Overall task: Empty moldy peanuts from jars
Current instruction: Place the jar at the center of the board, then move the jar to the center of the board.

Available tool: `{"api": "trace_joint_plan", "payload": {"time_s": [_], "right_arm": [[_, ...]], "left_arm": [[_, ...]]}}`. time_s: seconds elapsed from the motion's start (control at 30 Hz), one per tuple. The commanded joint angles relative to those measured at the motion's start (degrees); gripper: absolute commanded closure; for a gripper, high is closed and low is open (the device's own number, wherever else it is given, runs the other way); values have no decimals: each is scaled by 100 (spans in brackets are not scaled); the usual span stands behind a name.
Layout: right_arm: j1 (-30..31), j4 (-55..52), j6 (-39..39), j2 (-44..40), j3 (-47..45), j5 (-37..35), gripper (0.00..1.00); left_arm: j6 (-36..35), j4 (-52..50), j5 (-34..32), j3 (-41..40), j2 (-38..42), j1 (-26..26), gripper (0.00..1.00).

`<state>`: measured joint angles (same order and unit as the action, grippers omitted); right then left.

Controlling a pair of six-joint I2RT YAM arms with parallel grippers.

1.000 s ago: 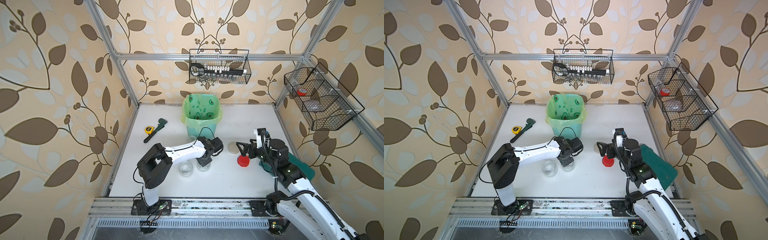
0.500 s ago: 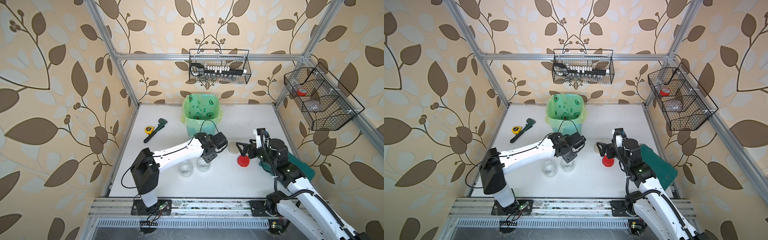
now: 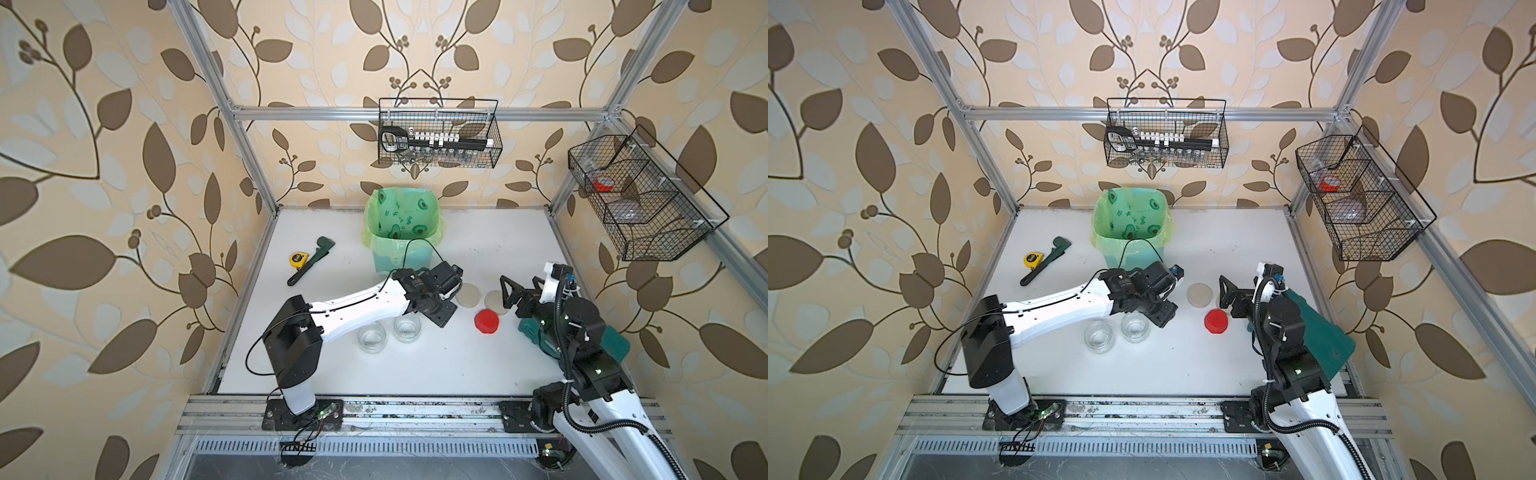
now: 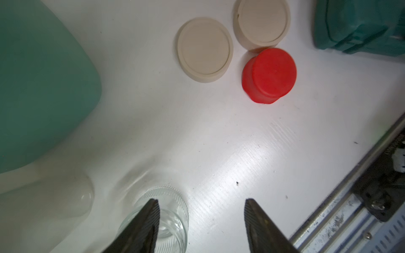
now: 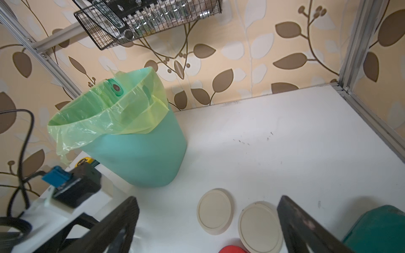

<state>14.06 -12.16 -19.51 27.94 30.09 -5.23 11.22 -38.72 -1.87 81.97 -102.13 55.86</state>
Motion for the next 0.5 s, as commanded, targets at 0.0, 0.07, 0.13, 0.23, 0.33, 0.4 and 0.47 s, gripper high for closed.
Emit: {"api": "trace_joint_plan", "payload": {"time_s": [0.0, 0.07, 0.13, 0.23, 0.33, 0.4, 0.47], "right_arm": [[-29, -98, -77, -93, -12, -237, 1], [-33, -105, -71, -268, -39, -351, 1], [-38, -108, -52, -425, -73, -450, 1], [-36, -102, -23, -505, -103, -531, 1], [-35, -104, -26, -426, -99, -497, 1], [-40, -105, -34, -380, -87, -457, 1], [-37, -93, -38, -362, -99, -435, 1]], "left_arm": [[207, -47, 22, 266, -291, 13, 38], [230, -107, -45, 324, -477, 13, 38], [240, -265, -91, 424, -665, 13, 39], [244, -416, -96, 475, -833, 13, 41], [260, -420, -179, 354, -796, 13, 42], [275, -433, -240, 261, -739, 4, 43], [289, -473, -294, 173, -702, 4, 44]]}}
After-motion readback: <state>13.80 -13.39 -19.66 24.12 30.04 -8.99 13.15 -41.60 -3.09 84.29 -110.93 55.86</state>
